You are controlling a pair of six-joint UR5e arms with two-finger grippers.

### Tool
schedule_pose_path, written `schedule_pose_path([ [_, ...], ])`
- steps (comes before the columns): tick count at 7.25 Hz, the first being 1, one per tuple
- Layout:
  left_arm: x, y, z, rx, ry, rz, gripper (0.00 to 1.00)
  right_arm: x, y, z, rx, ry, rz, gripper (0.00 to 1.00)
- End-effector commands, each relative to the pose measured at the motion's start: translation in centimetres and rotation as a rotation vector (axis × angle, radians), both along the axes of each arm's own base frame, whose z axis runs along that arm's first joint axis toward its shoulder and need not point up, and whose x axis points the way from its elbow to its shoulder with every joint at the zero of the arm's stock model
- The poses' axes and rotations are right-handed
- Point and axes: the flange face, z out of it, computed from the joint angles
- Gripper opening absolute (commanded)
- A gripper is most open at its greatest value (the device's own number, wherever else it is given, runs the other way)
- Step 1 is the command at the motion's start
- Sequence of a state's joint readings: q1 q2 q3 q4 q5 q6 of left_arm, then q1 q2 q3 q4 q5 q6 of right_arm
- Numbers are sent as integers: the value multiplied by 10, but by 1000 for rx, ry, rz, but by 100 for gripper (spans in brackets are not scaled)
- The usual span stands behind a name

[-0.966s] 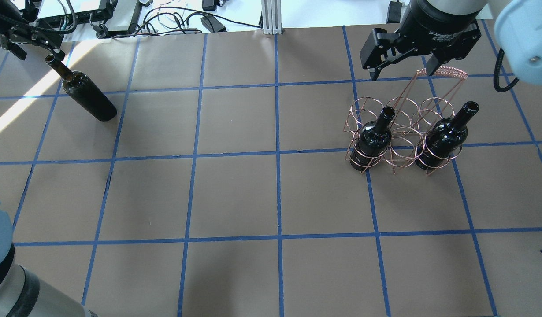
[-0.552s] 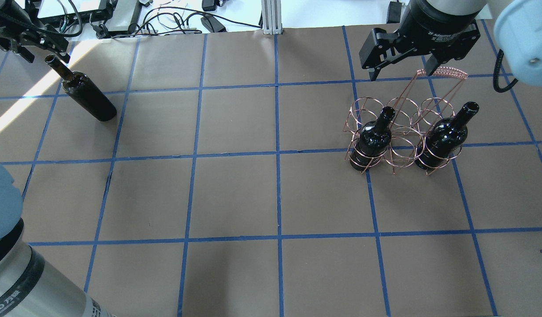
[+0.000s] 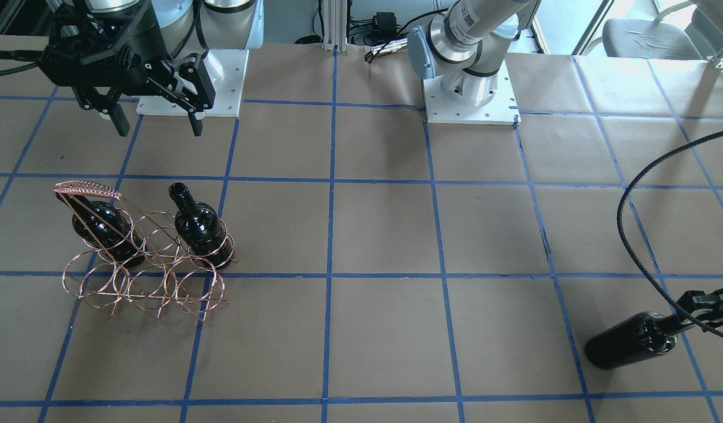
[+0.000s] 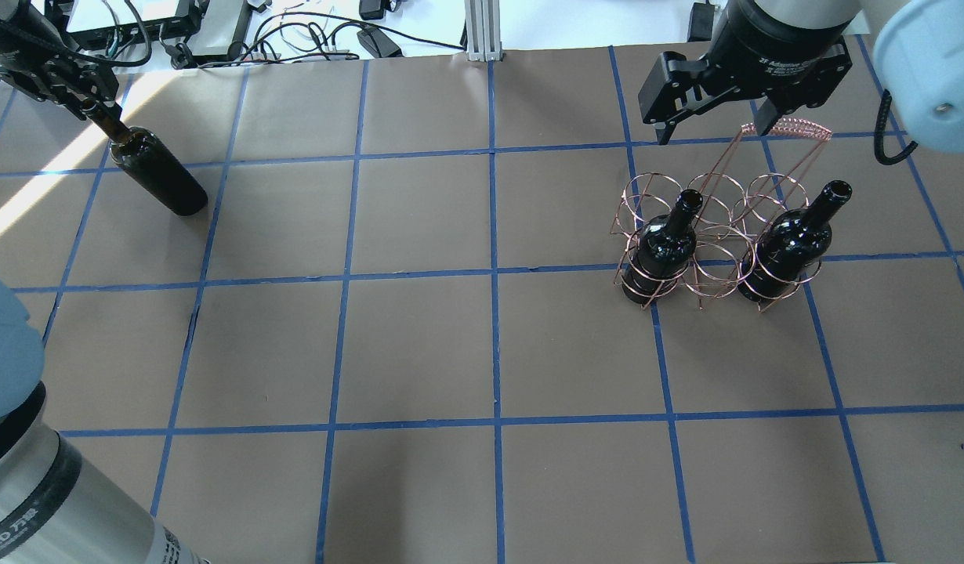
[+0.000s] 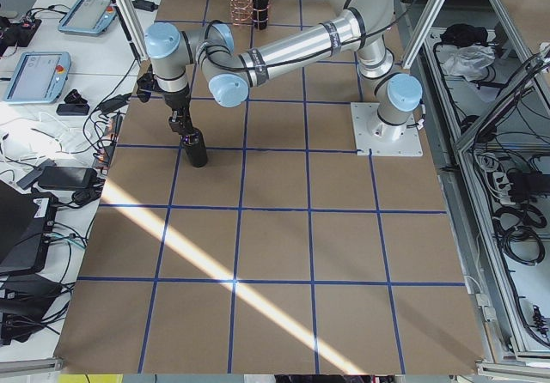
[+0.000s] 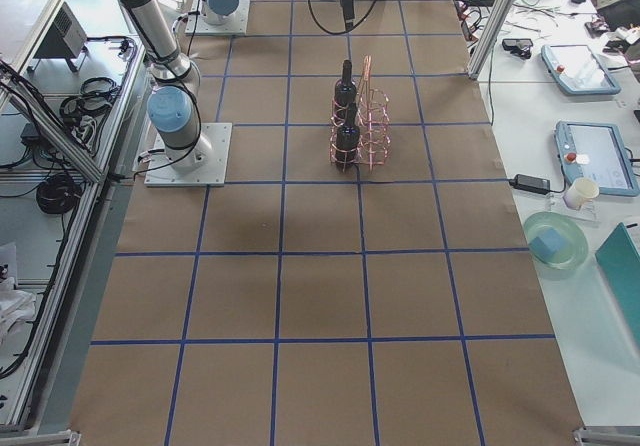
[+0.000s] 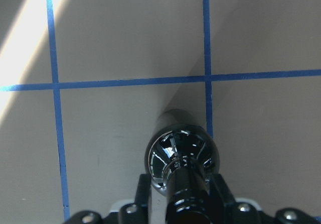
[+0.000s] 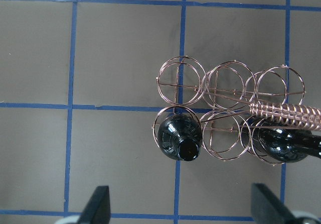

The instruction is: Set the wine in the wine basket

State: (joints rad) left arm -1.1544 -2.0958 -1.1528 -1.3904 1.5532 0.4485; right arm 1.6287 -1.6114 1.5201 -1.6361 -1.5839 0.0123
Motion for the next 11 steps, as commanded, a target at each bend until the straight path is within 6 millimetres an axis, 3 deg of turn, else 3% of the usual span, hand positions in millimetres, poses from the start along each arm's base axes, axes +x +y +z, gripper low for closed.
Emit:
schedule_pose_path([
  [1,-4,5,14,-17,1,10,0,1,-1,-1,2,-7,2,100],
  [2,-24,12,26,-12,-3,9,0,1,0,0,-1,-7,2,100],
  [4,-127,44,52,29,-20,29,0,1,-1,-1,2,-10,2,100],
  [6,-164,83,65,60,13,101,0,1,-1,-1,2,-7,2,100],
  [7,-198,109,68,67,45,164,0,1,-1,-1,2,-8,2,100],
  [9,-327,160,64,77,34,233,0,1,-1,-1,5,-8,2,100],
  [11,-425,193,36,53,38,270,0,2,-1,-2,2,-14,3,100],
])
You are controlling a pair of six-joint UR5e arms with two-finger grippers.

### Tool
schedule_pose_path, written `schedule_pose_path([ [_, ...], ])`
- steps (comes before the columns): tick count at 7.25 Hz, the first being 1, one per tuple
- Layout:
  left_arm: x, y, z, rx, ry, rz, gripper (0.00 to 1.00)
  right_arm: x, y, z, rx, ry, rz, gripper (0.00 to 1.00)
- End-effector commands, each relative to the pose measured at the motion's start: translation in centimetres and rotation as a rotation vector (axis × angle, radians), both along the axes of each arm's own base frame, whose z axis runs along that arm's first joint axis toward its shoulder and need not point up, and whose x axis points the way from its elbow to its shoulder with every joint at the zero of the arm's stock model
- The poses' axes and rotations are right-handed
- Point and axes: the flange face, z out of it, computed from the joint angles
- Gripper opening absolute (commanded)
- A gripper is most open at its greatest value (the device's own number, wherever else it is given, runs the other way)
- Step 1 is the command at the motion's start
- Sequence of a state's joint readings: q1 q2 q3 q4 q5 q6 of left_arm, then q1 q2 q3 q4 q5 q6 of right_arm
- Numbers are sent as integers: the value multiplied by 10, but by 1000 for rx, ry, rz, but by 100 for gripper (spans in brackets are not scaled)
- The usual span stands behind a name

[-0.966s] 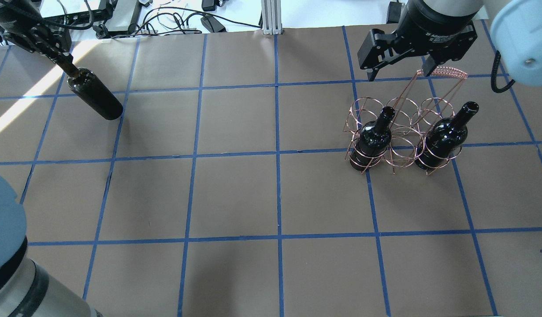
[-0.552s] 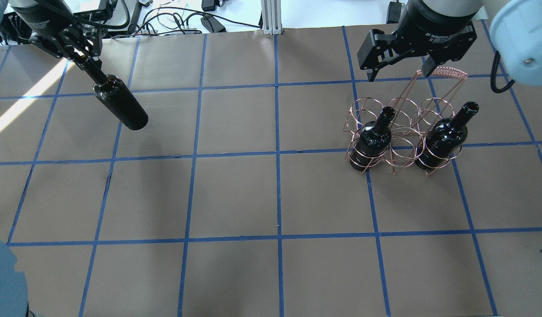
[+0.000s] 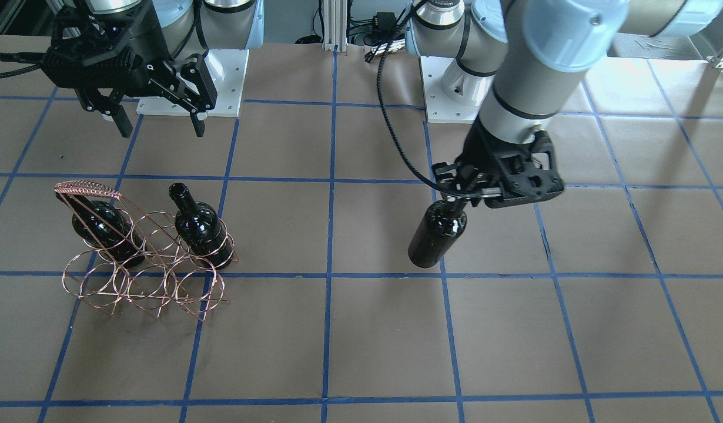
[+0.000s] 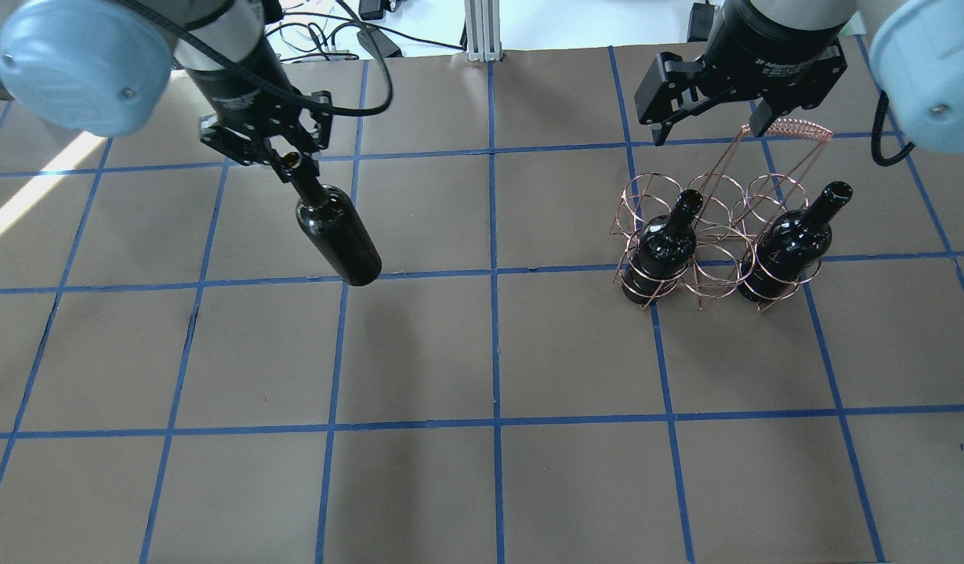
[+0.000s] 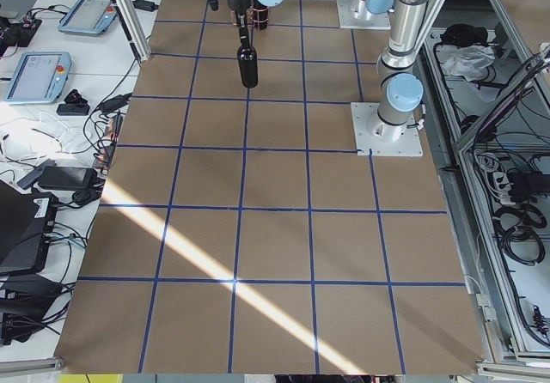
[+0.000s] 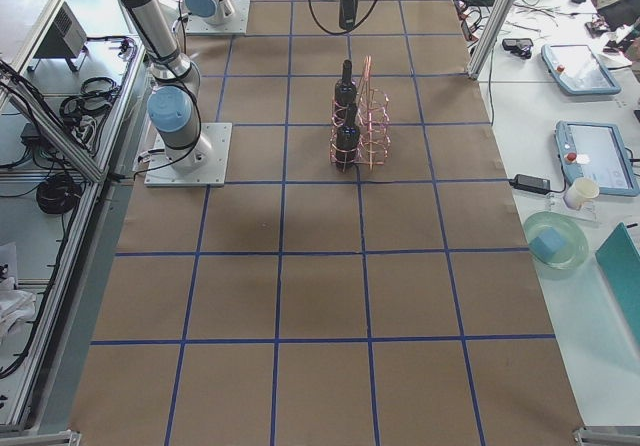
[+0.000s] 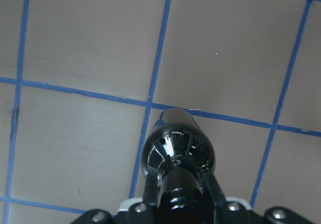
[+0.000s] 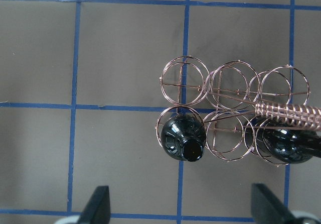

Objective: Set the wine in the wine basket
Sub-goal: 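Carry the bottle toward the table center and lower it upright with the left gripper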

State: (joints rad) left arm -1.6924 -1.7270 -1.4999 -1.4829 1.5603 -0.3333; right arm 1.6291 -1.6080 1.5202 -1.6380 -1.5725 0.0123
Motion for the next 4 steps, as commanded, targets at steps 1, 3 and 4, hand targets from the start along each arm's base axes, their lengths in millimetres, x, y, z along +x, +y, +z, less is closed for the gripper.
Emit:
schedule_pose_path([
  [1,-79,47,-43,-62,15,34,0,0,0,0,-1,-3,0,100],
  [3,-86,59,-52,-108,32,48,0,0,0,0,0,-3,0,100],
  [4,-88,60,-50,-113,38,57,0,0,0,0,0,-2,0,100],
])
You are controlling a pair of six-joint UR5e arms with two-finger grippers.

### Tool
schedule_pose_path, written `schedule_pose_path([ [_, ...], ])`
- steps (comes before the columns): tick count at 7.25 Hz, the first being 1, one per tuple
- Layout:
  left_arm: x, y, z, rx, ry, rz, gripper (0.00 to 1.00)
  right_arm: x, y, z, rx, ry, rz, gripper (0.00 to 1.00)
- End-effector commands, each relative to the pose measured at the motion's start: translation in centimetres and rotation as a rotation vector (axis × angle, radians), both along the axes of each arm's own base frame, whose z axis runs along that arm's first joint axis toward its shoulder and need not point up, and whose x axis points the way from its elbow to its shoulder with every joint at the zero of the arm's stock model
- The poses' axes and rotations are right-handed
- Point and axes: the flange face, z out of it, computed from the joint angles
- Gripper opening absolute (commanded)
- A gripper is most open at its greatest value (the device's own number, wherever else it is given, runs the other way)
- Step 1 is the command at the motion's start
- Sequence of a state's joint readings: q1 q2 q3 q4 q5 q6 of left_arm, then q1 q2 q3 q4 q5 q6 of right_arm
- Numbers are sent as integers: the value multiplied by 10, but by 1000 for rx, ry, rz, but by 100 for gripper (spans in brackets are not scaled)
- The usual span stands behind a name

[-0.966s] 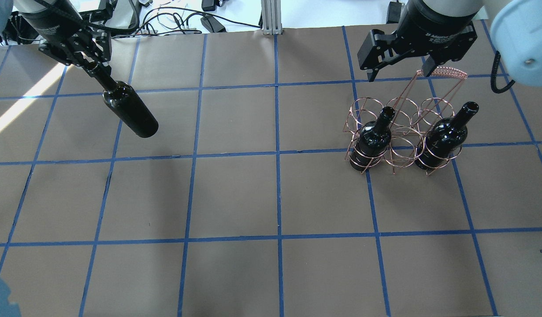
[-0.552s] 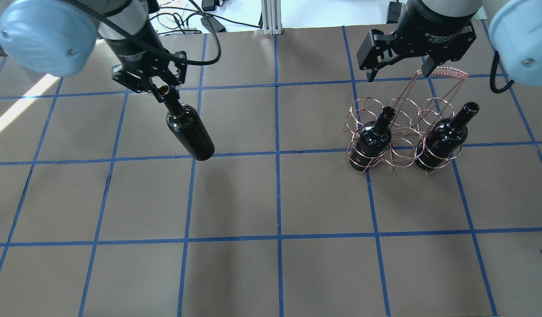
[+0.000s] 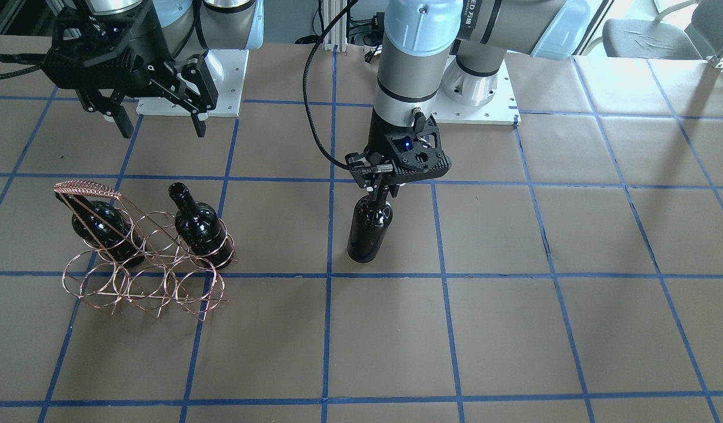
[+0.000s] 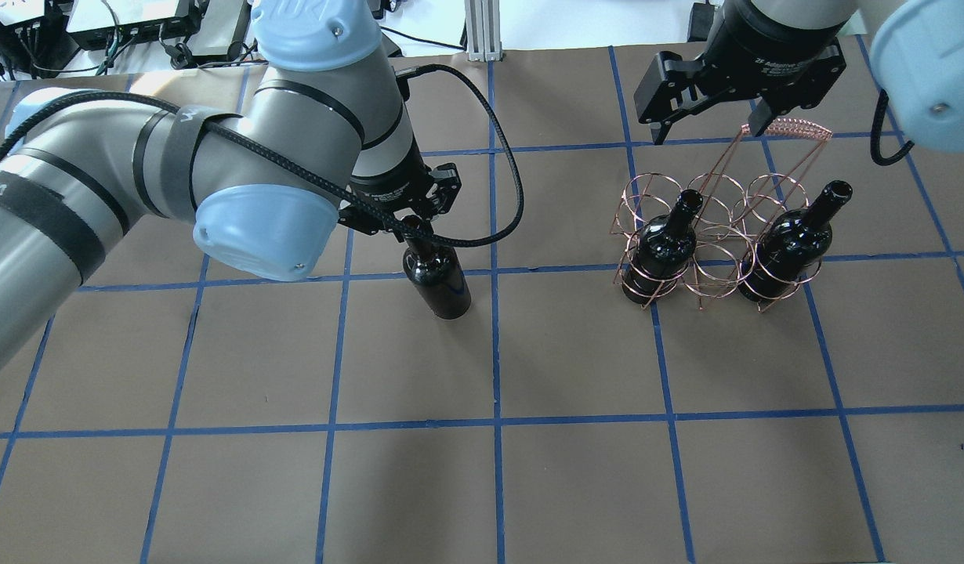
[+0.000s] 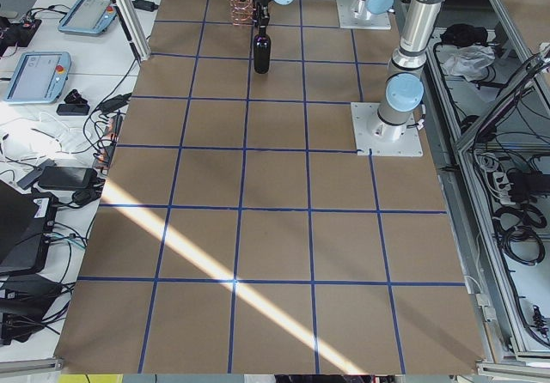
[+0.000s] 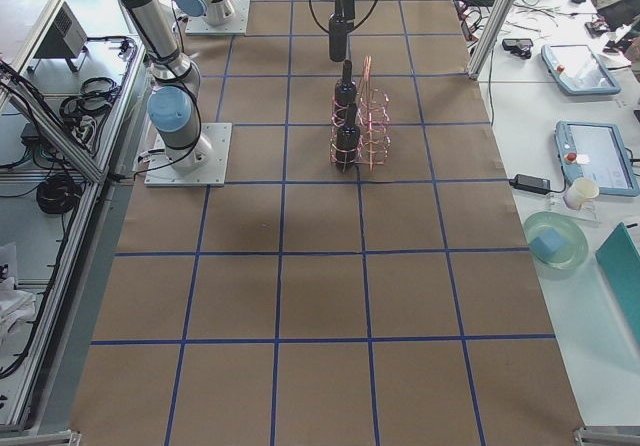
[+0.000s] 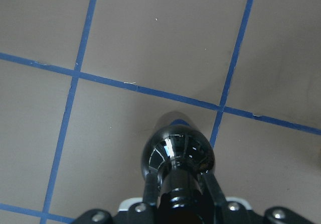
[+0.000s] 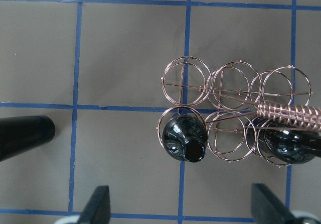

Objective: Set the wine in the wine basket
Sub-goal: 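Carry the bottle toward the table center and lower it upright with the left gripper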

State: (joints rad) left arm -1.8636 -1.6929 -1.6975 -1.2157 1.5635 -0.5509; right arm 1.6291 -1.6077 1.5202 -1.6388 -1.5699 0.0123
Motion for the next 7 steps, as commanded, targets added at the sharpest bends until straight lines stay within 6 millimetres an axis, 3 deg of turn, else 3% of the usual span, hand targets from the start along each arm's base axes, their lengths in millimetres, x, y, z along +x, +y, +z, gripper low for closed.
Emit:
schedule_pose_path([
  [1,-10,11,2,-5,3,-2,0,0,0,0,2,1,0,100],
  [2,-18,14,-5,16,-7,-17,0,0,0,0,2,1,0,100],
  [3,-19,17,-8,34,-15,-23,34,0,3,4,-7,2,0,100],
  [4,-20,17,-10,37,-21,-23,93,-1,3,3,-6,7,0,100],
  [5,-19,17,-6,27,-18,-21,100,-1,2,3,-4,5,1,100],
  [6,-14,16,7,5,-6,-6,100,-1,2,3,-4,5,1,100],
  [7,-2,15,31,11,-7,37,100,-1,2,3,-4,4,-1,100],
])
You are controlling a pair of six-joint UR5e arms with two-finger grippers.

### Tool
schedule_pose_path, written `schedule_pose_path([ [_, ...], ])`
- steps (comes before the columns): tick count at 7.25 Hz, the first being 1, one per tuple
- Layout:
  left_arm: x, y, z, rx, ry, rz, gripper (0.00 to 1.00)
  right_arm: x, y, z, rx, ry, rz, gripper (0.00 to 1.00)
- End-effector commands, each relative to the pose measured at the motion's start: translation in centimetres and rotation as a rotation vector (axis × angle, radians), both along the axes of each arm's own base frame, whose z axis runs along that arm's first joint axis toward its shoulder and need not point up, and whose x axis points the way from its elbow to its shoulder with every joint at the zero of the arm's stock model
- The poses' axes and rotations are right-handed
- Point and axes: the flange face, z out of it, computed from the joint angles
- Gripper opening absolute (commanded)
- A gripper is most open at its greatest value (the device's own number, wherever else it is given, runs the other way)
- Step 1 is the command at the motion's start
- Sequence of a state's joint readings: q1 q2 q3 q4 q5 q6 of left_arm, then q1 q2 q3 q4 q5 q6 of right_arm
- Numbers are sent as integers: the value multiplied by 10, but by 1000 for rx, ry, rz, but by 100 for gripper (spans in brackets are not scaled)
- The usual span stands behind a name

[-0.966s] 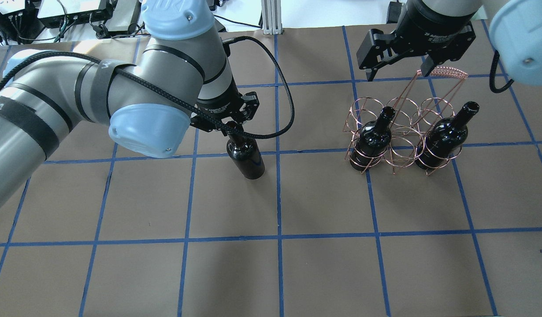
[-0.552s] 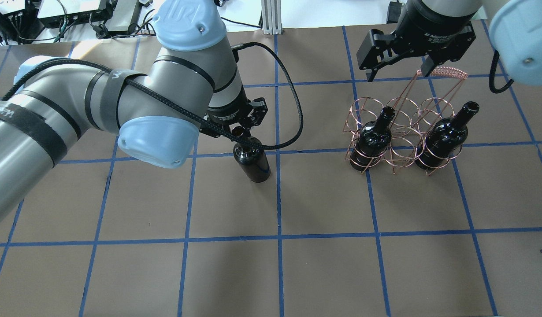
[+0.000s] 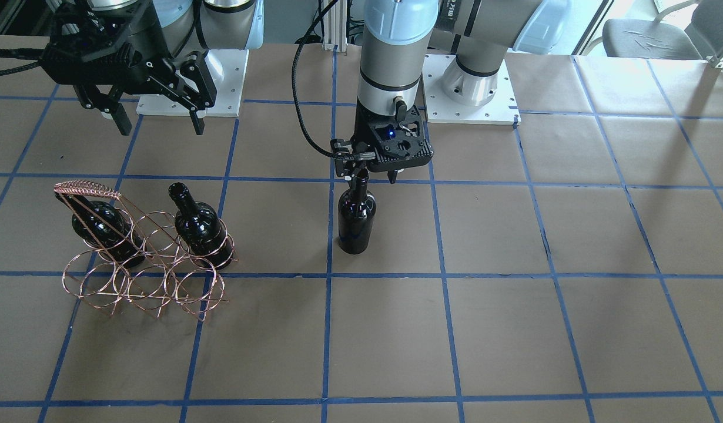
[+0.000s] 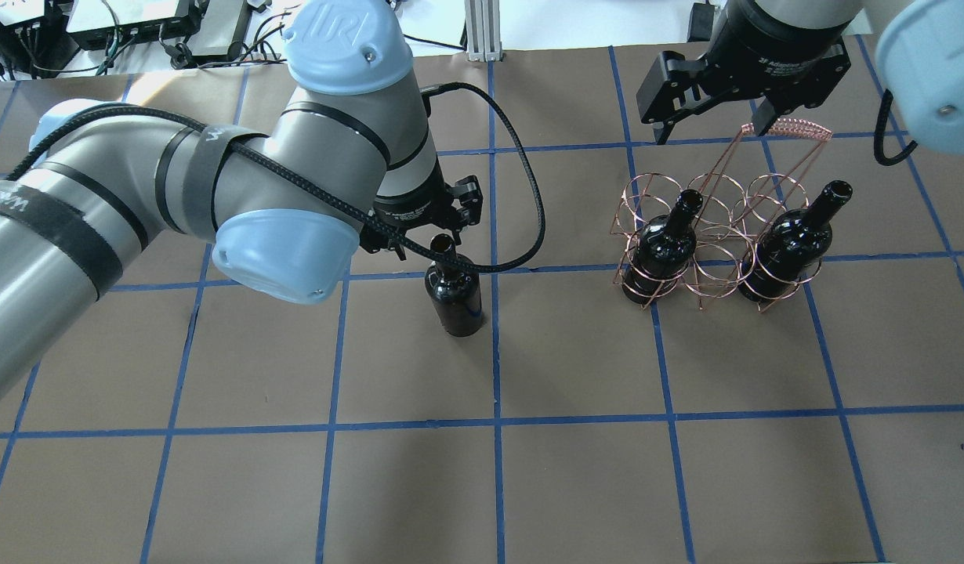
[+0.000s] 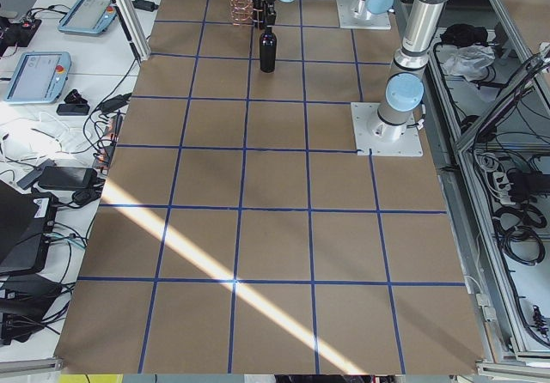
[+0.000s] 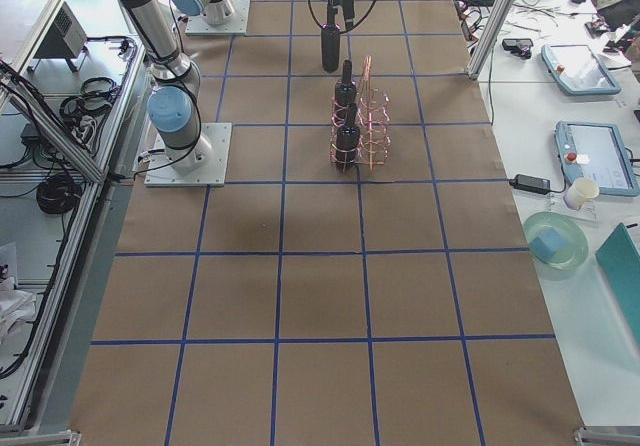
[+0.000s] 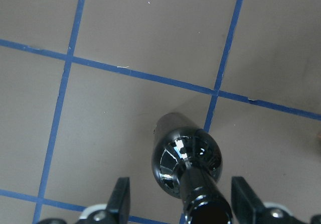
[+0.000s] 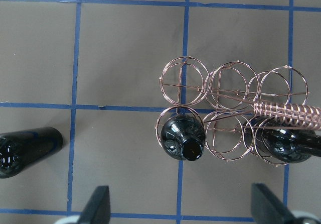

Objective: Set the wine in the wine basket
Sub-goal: 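Open the left gripper and lift it away from the standing bottle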

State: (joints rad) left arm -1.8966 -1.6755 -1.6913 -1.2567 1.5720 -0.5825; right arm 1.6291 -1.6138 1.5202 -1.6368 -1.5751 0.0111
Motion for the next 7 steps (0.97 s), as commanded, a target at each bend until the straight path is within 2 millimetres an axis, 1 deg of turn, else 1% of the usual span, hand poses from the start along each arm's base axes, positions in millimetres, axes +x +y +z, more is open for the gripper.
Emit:
schedule_pose_path([
  [1,43,-16,56,18,-2,88,100,0,0,0,-1,-1,1,100],
  [2,72,-18,80,70,-20,59,100,0,0,1,-3,2,0,100],
  [3,98,-12,100,79,-34,-68,100,0,1,1,-1,-4,1,100],
  [4,123,-8,112,75,-38,-119,100,-3,-1,0,-2,17,8,100],
  [5,136,1,124,63,-61,-210,99,-3,-1,2,-7,15,9,100],
  [6,139,6,128,49,-72,-249,100,-3,0,2,-5,18,10,100],
  [7,141,8,124,68,-67,-291,100,-7,-1,0,5,20,2,100],
])
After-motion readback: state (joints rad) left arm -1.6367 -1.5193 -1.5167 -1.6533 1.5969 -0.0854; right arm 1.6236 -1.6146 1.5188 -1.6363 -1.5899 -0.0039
